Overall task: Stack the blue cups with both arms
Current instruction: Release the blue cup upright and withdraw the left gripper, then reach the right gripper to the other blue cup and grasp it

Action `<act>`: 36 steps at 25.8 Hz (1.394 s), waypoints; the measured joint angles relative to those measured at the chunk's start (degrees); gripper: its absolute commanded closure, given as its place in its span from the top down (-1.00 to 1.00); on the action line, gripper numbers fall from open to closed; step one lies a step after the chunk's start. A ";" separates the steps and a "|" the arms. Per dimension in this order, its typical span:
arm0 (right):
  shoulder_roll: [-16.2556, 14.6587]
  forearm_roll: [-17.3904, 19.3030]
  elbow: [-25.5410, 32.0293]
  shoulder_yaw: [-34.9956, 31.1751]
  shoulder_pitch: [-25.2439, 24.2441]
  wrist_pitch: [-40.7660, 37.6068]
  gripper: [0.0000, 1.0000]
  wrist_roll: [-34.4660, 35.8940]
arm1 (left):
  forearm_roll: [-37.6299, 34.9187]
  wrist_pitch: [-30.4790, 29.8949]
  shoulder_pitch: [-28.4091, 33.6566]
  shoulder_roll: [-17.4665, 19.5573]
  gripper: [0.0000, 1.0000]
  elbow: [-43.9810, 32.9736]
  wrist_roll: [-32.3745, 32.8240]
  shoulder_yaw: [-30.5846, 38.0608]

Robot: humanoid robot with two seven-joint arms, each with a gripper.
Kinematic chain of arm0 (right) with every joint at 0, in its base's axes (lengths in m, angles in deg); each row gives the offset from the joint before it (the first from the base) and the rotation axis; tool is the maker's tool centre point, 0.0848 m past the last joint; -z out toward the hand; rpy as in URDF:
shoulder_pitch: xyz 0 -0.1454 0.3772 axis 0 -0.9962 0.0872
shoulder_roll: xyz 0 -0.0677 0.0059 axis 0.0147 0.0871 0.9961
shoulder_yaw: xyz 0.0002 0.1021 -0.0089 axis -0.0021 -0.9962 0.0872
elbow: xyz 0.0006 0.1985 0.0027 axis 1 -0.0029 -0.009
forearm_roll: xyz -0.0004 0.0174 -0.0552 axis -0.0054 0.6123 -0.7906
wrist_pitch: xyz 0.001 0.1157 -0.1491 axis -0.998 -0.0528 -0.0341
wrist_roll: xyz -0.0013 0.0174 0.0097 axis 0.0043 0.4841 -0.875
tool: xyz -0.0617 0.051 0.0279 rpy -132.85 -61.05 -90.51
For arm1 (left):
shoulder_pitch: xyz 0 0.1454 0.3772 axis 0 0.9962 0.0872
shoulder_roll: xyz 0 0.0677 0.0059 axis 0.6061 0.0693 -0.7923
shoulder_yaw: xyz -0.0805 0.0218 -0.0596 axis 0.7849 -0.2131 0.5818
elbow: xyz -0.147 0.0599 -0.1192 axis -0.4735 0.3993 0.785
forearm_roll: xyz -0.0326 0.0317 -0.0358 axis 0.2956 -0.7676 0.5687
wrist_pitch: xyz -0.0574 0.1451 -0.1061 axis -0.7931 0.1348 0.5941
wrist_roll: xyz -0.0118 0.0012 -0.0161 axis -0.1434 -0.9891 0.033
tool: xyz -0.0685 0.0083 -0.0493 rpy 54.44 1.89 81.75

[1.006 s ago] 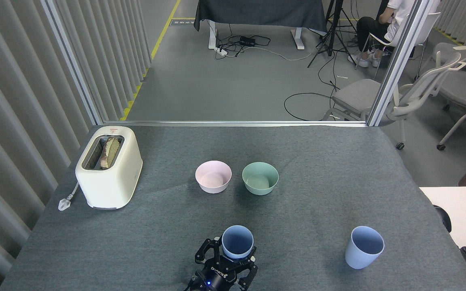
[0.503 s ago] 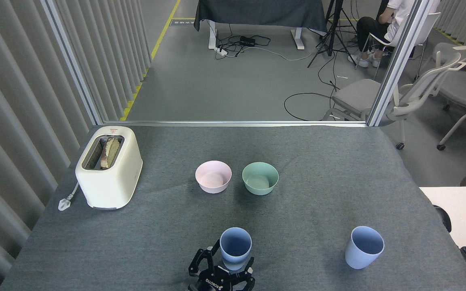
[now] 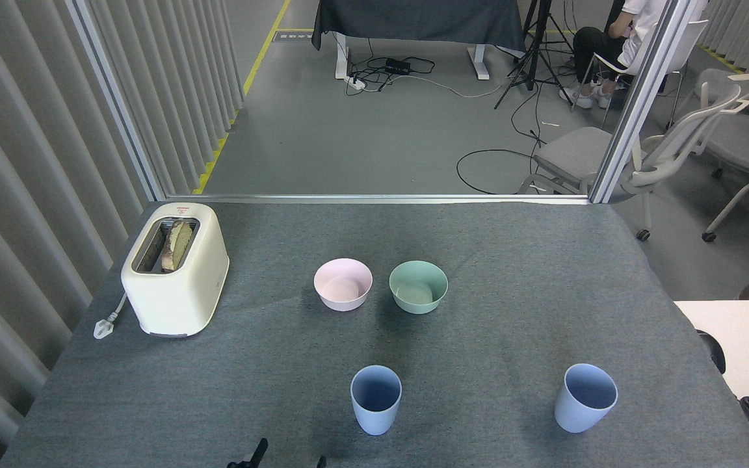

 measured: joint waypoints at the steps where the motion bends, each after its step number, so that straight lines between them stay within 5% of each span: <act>1: -0.24 -0.08 -0.72 -0.21 0.30 0.68 1.00 0.00 | 0.28 0.19 1.51 0.70 1.00 -1.57 0.05 1.14; 9: -5.09 -0.61 -8.06 -0.30 9.21 6.71 1.00 -2.81 | 1.15 0.71 5.79 2.90 1.00 -5.28 0.03 6.48; 19: -6.05 -5.05 -18.69 0.64 22.85 7.16 1.00 -4.78 | 1.25 0.77 5.94 2.95 1.00 -5.44 -0.01 6.92; 36: -6.09 -5.26 -24.41 3.31 29.15 7.16 1.00 -4.85 | 1.27 0.76 5.94 2.95 1.00 -5.44 -0.44 6.93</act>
